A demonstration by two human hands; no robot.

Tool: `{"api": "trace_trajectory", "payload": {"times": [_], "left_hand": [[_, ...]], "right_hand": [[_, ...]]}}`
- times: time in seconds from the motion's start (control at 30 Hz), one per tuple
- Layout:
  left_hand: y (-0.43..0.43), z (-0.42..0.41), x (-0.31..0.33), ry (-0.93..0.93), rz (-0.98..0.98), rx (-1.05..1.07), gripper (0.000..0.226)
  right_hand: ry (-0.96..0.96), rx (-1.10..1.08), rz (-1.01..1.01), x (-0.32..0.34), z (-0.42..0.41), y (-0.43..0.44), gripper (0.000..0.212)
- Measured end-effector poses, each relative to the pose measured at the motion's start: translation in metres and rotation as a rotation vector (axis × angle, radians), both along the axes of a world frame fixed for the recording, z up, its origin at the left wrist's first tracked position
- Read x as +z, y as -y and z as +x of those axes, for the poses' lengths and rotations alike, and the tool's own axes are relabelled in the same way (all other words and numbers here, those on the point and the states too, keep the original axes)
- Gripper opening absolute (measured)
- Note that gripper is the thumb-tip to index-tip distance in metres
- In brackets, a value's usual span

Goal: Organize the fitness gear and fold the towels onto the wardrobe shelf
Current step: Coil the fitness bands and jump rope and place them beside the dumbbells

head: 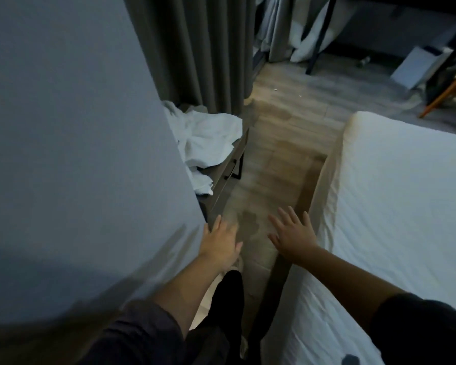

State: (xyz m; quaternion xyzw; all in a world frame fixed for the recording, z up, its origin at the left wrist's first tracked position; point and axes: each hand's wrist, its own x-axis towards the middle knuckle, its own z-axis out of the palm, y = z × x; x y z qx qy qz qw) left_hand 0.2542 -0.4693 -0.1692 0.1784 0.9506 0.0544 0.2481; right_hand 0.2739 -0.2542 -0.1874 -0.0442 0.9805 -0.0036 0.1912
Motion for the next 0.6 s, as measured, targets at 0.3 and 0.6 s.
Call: {"api": "trace_trajectory", "payload": {"times": [0.3, 0.6], "left_hand": [[-0.04, -0.159, -0.04, 0.041, -0.096, -0.062, 0.058], [-0.071, -0.278, -0.109, 0.044, -0.202, 0.021, 0.064]], "right_hand": [[0.068, -0.057, -0.057, -0.049, -0.147, -0.01, 0.062], [0.166, 0.026, -0.157, -0.127, -0.281, -0.015, 0.06]]}}
